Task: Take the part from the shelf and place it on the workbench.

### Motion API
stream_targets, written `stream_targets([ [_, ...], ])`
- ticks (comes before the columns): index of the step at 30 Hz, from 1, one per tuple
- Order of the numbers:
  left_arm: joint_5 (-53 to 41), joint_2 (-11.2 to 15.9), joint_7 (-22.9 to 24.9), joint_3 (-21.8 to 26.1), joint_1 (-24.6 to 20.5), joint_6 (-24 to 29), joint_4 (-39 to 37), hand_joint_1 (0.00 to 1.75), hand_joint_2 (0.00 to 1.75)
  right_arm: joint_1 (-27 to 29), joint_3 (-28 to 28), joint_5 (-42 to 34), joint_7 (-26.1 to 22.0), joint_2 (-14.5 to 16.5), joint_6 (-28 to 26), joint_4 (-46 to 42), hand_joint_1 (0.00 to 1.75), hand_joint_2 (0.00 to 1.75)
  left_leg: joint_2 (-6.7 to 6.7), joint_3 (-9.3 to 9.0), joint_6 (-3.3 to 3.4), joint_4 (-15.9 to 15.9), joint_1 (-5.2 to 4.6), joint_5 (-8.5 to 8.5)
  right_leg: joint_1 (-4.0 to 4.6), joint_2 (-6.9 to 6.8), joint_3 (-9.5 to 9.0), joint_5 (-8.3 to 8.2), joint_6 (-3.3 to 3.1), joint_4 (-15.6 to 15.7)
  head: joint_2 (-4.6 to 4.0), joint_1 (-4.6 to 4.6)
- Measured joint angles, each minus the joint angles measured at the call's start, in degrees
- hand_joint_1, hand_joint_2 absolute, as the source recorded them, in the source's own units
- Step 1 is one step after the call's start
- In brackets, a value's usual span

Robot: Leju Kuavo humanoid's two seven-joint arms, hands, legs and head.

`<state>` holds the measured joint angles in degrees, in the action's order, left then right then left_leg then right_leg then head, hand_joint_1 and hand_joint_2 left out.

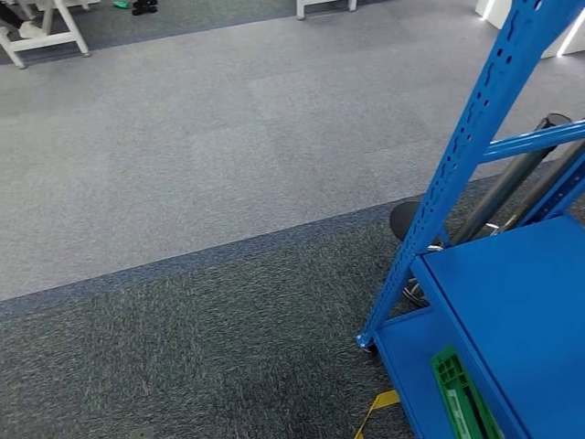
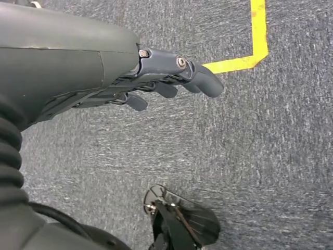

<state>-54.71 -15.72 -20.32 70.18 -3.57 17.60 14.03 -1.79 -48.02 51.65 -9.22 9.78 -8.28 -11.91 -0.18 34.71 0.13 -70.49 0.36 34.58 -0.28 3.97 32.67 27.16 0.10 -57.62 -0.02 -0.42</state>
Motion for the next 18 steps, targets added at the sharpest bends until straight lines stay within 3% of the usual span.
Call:
stream_targets([
  [2, -0.43, 0.06, 0.62, -0.01, -0.04, -0.27, -0.01, 0.0, 1.75, -0.02, 0.03, 0.48, 1.19, 0.01, 1.44, 0.01, 0.0, 0.0, -2.59, -2.87, 0.47, 7.69, 0.1, -4.17, 0.02, 1.61, 0.05, -0.05, 0.18, -0.15, 0.0, 0.02],
  [4, -0.97, 0.1, 1.68, -0.04, -0.08, -0.9, -0.02, 0.0, 1.75, -0.04, 0.5, 2.36, 1.86, 0.03, 1.82, 0.03, 0.0, 0.0, -4.55, -4.25, 0.58, 11.7, 0.12, -5.27, -0.09, 2.99, 0.61, -0.28, 0.74, -0.32, 0.01, 0.01],
  [6, -1.55, 0.1, 2.45, -0.06, -0.09, -1.5, -0.02, 0.0, 1.75, 0.27, 1.67, 5.65, 2.2, 0.04, 1.1, 0.09, 0.0, 0.0, -3.83, -4.35, 0.74, 12.38, 0.03, -5.22, -0.35, 4.19, 1.32, -0.65, 1.53, -0.2, 0.01, -0.03],
  [8, -2.0, 0.13, 2.78, -0.07, -0.2, -2.02, -0.02, 0.0, 1.75, 0.71, 3.36, 9.35, 2.43, 0.04, 0.09, 0.22, 0.0, 0.0, -2.43, -4.49, 1.3, 12.99, 0.11, -5.68, -0.28, 2.12, 2.31, 0.09, 2.02, -1.3, 0.0, 0.17],
  [10, -2.22, 0.21, 2.85, -0.08, -0.2, -2.52, -0.02, 0.0, 1.75, 0.72, 5.23, 11.91, 1.81, 0.06, -1.1, 0.31, 0.0, 0.0, -0.71, -4.53, 1.79, 13.36, 0.08, -5.9, -0.12, -1.74, 4.83, 3.12, 2.29, -6.46, 0.0, 0.59],
  [12, -2.24, 0.33, 2.84, -0.08, -0.03, -2.86, -0.02, 0.0, 1.75, 0.56, 6.86, 13.03, 0.73, 0.11, -2.2, 0.33, 0.0, 0.0, 1.26, -4.44, 1.99, 13.37, -0.09, -5.81, -0.28, -3.25, 8.12, 6.49, 2.7, -13.68, 0.0, 0.8],
  [13, -2.3, 0.4, 2.83, -0.08, -0.01, -2.95, -0.02, 0.0, 1.75, 0.59, 7.47, 13.29, 0.34, 0.14, -2.62, 0.34, 0.0, 0.0, 2.23, -4.43, 2.01, 13.36, -0.12, -5.76, -0.42, -3.46, 8.85, 7.01, 2.91, -15.63, 0.0, 0.79],
  [14, -2.39, 0.45, 2.83, -0.09, -0.04, -3.01, -0.02, 0.0, 1.75, 0.7, 7.99, 13.48, 0.07, 0.16, -2.94, 0.36, 0.0, 0.0, 3.06, -4.45, 1.98, 13.35, -0.12, -5.71, -0.58, -3.68, 8.41, 6.42, 3.1, -15.37, 0.0, 0.81],
  [15, -2.52, 0.47, 2.84, -0.1, -0.09, -3.04, -0.02, 0.0, 1.75, 0.82, 8.39, 13.62, -0.09, 0.16, -3.19, 0.38, 0.0, 0.0, 3.79, -4.52, 1.88, 13.34, -0.11, -5.64, -0.72, -4.09, 6.79, 4.93, 3.22, -12.84, 0.0, 0.81],
  [16, -2.66, 0.47, 2.88, -0.12, -0.14, -3.03, -0.02, 0.0, 1.75, 0.88, 8.76, 13.74, -0.25, 0.17, -3.43, 0.4, 0.0, 0.0, 4.47, -4.65, 1.71, 13.3, -0.11, -5.52, -0.83, -4.93, 4.37, 3.08, 3.31, -8.85, 0.0, 0.82],
  [18, -2.84, 0.49, 3.02, -0.15, -0.15, -2.94, -0.02, 0.0, 1.75, 0.65, 9.32, 13.85, -0.47, 0.32, -3.72, 0.43, 0.0, 0.0, 5.66, -4.82, 1.11, 13.11, -0.37, -5.15, -0.59, -7.01, 0.19, 1.11, 3.0, -1.95, 0.0, 0.78],
])
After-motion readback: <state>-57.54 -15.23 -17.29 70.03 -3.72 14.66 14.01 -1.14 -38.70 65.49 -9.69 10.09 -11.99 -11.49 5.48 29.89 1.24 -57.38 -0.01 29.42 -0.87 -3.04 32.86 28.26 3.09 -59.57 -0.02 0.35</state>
